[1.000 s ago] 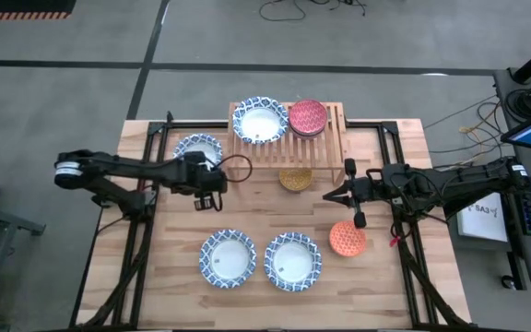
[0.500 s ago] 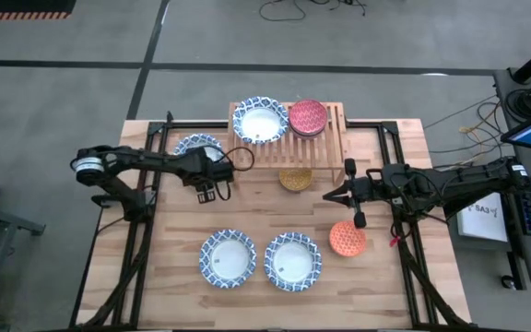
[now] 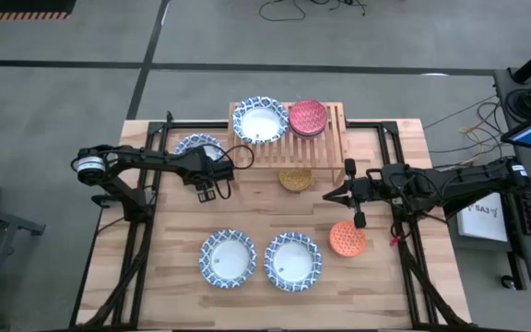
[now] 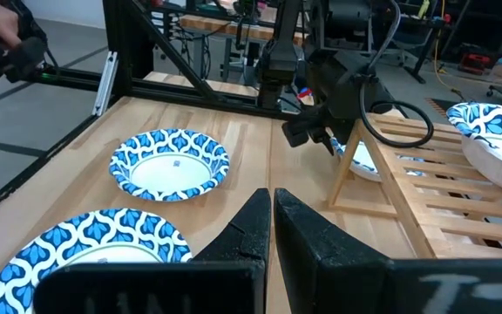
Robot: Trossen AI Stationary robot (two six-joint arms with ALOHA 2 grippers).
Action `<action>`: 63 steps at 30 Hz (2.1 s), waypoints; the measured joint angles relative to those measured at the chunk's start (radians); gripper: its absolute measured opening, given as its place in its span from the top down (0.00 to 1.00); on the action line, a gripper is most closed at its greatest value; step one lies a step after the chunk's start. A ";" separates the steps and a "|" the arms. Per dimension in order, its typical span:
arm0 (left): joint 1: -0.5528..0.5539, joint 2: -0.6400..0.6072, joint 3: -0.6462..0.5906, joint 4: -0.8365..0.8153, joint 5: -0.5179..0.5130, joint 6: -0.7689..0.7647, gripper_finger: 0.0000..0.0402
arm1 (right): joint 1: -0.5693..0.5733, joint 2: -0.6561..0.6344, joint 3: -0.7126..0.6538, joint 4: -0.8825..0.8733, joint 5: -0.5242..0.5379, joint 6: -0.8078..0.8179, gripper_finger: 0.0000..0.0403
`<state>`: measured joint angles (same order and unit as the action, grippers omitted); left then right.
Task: Place and stack bowls onto a shelf
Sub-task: Stack the top left white bowl on top of the white bowl on the shelf
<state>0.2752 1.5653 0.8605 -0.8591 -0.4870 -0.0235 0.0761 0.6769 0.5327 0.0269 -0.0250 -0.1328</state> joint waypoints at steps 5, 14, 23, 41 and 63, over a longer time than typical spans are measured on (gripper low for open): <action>0.000 0.000 -0.004 0.006 0.000 0.000 0.76 | 0.000 0.000 0.000 0.000 0.000 -0.002 0.98; 0.000 0.000 0.002 -0.008 0.011 -0.003 0.94 | 0.000 0.000 0.000 0.000 0.000 -0.006 0.98; 0.000 -0.044 0.062 -0.178 0.359 -0.163 0.98 | 0.000 0.000 0.000 0.000 0.000 -0.009 0.98; -0.187 -0.070 0.054 -0.186 0.336 -0.182 0.58 | 0.000 0.000 -0.003 0.000 0.000 -0.008 0.98; -0.274 -0.099 -0.002 -0.279 0.268 -0.413 0.99 | 0.000 0.000 -0.003 0.015 -0.001 -0.014 0.98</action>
<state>0.0014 1.4662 0.8590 -1.1380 -0.2191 -0.4369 0.0761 0.6765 0.5293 0.0419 -0.0257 -0.1467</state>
